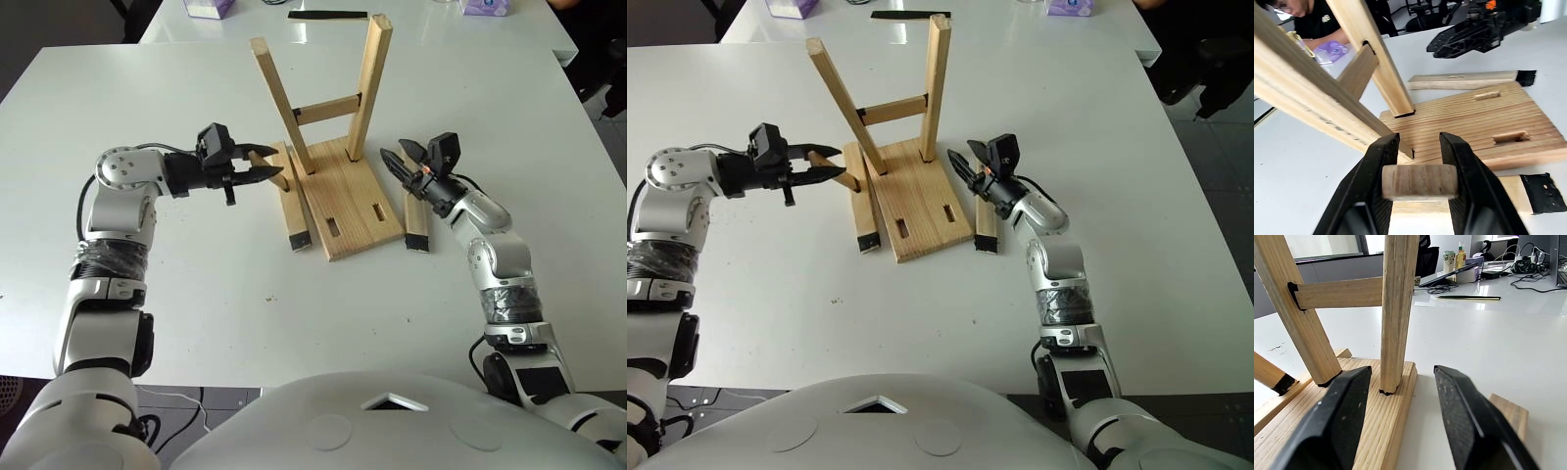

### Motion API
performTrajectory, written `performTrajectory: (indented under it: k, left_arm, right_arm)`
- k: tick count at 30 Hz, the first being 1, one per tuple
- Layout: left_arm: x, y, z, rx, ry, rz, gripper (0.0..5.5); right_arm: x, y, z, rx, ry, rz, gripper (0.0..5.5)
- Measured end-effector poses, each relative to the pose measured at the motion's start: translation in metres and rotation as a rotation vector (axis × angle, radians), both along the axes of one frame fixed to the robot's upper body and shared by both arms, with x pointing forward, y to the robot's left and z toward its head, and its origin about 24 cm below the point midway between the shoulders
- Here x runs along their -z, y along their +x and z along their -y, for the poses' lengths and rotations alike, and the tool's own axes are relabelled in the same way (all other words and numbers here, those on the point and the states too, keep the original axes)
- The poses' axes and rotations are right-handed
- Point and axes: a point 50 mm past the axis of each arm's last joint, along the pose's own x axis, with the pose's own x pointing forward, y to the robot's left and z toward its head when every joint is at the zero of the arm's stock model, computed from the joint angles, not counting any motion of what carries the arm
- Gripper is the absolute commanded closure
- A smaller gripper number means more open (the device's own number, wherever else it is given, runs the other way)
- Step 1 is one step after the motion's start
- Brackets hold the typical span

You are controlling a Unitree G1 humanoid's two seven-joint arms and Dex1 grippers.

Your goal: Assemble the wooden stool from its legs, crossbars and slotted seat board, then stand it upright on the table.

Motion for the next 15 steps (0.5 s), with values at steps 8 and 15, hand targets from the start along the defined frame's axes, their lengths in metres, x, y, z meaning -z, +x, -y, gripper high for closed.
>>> performTrajectory:
  k: [8,15]
  left_arm:
    - [-0.02,-0.008,-0.008,0.092,0.119,-0.166,4.19]
    - [-0.025,-0.009,0.012,0.154,0.156,-0.213,4.19]
  right_arm:
    - [0.008,-0.006,-0.001,0.029,0.01,-0.026,3.14]
    - [0.015,-0.012,-0.01,0.041,0.037,-0.051,3.14]
